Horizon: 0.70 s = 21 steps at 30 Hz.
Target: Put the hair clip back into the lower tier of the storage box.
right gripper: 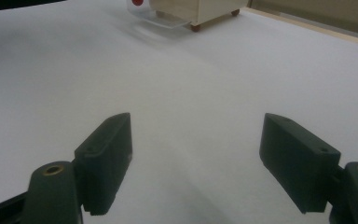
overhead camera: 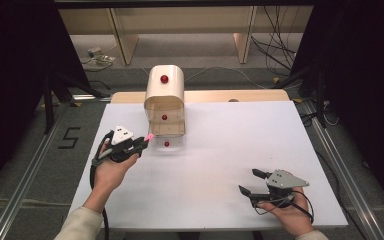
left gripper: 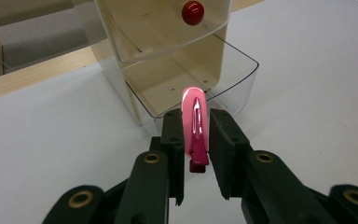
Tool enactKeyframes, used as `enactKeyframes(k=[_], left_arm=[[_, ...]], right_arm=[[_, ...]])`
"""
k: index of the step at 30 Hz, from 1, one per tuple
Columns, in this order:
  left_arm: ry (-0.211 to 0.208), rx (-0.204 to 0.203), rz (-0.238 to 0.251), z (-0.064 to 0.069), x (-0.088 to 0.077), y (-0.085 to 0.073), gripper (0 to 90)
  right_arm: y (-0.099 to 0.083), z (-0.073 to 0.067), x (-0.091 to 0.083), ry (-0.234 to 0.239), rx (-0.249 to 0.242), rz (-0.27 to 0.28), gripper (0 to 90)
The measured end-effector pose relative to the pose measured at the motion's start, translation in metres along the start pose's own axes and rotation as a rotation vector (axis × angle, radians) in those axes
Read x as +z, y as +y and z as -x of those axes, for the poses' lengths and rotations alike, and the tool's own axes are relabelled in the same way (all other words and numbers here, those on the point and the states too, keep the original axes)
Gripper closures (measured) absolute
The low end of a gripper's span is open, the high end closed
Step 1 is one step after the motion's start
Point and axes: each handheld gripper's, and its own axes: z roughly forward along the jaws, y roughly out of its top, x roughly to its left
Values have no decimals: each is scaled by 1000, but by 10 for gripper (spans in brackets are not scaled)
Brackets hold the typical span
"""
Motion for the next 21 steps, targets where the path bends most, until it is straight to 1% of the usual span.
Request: enactKeyframes(k=[9, 18, 21], left_arm=[[-9, -16, -14, -2, 2, 5, 759], [-7, -11, -19, -1, 8, 12, 760], [-8, -3, -29, -1, 10, 15, 759]], right_arm=[[0, 0, 1, 1, 2, -1, 264], [0, 0, 1, 2, -2, 3, 264], [0, 0, 1, 1, 2, -1, 264]])
